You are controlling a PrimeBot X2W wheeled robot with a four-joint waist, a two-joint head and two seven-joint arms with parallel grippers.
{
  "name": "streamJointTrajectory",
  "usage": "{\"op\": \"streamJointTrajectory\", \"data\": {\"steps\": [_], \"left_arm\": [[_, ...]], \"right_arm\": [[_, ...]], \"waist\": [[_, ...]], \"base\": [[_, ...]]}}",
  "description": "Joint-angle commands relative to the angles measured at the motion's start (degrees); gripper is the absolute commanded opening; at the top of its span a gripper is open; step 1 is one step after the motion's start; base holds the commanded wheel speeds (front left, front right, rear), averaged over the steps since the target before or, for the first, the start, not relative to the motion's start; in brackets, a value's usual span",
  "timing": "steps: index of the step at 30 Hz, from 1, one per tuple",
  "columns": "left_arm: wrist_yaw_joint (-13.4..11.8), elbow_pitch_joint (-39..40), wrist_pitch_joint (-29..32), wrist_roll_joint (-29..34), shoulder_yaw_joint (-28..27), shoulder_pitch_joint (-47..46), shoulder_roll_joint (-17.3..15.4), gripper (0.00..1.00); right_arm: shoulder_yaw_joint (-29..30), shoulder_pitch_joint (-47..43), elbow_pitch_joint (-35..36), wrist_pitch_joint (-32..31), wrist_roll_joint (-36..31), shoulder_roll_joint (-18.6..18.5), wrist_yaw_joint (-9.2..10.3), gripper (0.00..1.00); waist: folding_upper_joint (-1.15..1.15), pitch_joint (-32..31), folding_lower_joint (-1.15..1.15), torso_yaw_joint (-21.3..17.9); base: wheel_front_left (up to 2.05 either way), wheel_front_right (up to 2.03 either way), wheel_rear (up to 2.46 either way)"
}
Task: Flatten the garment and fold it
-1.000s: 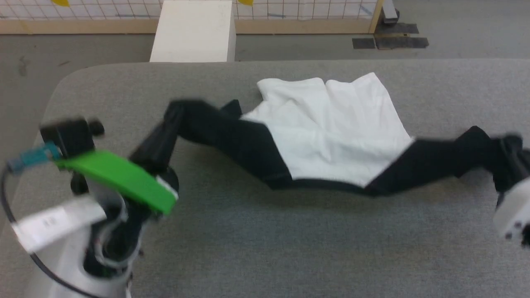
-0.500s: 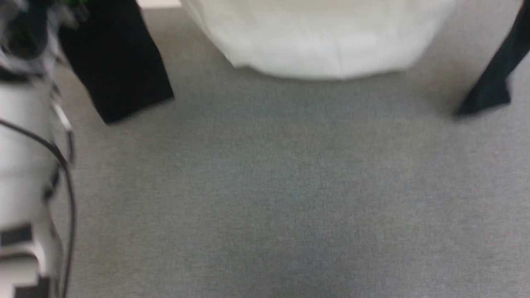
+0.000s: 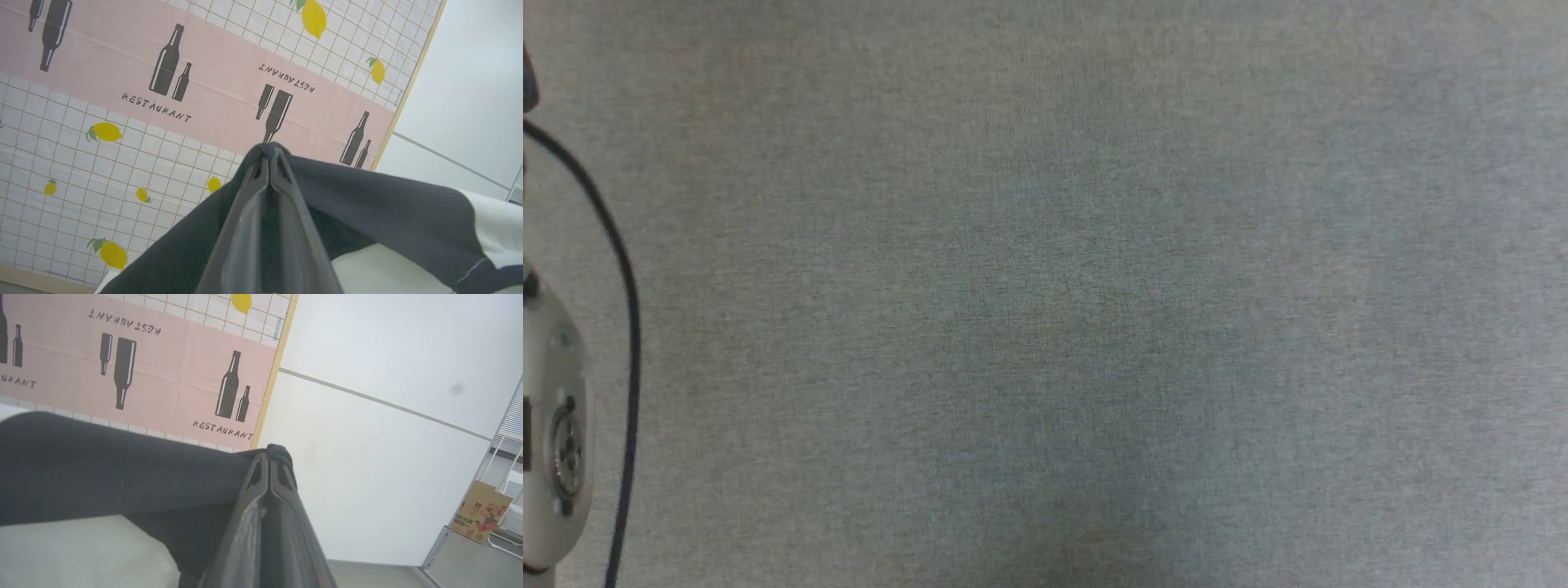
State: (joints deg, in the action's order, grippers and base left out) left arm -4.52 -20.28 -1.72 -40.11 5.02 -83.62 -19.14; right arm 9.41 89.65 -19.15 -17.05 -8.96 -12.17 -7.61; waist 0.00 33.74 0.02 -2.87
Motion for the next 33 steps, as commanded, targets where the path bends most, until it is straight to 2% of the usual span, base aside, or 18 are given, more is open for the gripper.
{"op": "streamJointTrajectory", "data": {"steps": [1,6,11,15,18,21,25,28,33], "left_arm": [[0.8,-1.0,-0.9,0.4,-0.1,-0.6,0.1,0.0],[3.3,-5.3,-0.5,0.6,2.0,4.3,-0.2,0.0],[6.2,-9.3,2.0,0.9,5.2,14.3,-1.4,0.0],[8.0,-9.6,5.9,0.9,8.4,24.7,-2.6,0.0],[8.6,-7.4,9.9,-0.3,10.2,34.5,-3.7,0.0],[8.3,-3.2,11.7,-2.9,10.2,45.0,-4.0,0.0],[6.2,4.2,13.5,-6.7,9.7,60.2,-3.6,0.0],[4.1,10.1,15.0,-9.7,9.4,70.7,-2.9,0.0],[1.2,17.3,16.7,-12.6,9.1,82.6,-2.6,0.0]], "right_arm": [[0.8,0.8,-1.6,1.4,-0.6,-0.3,0.12,0.0],[0.5,-2.9,-7.5,4.0,0.7,-0.5,0.12,0.0],[-2.0,-13.5,-11.5,4.5,5.7,-0.8,0.12,0.0],[-5.1,-24.6,-11.2,2.5,11.3,-2.4,0.12,0.0],[-6.9,-34.6,-8.1,-0.7,16.3,-3.9,0.12,0.0],[-7.1,-44.7,-2.8,-4.1,20.0,-4.9,0.12,0.0],[-5.2,-59.4,6.1,-8.9,22.2,-5.4,0.12,0.0],[-1.9,-69.4,12.6,-11.7,22.9,-3.6,0.12,0.0],[3.1,-81.2,20.5,-14.6,22.9,1.9,0.12,0.0]], "waist": [[0.0,1.0,-0.02,0.3],[0.0,0.2,-0.02,1.1],[0.0,-3.0,-0.02,1.4],[0.0,-7.2,-0.02,1.8],[0.0,-10.5,-0.02,1.9],[0.0,-13.6,-0.02,1.7],[0.0,-17.0,-0.02,1.7],[0.0,-19.0,-0.02,1.7],[0.0,-21.5,-0.02,1.9]], "base": [[0.0,0.0,0.0],[0.0,0.0,0.0],[0.0,0.0,0.0],[0.0,0.0,0.0],[0.0,0.0,0.0],[0.0,0.0,0.0],[0.0,0.0,0.0],[0.0,0.0,0.0],[0.0,0.0,0.0]]}}
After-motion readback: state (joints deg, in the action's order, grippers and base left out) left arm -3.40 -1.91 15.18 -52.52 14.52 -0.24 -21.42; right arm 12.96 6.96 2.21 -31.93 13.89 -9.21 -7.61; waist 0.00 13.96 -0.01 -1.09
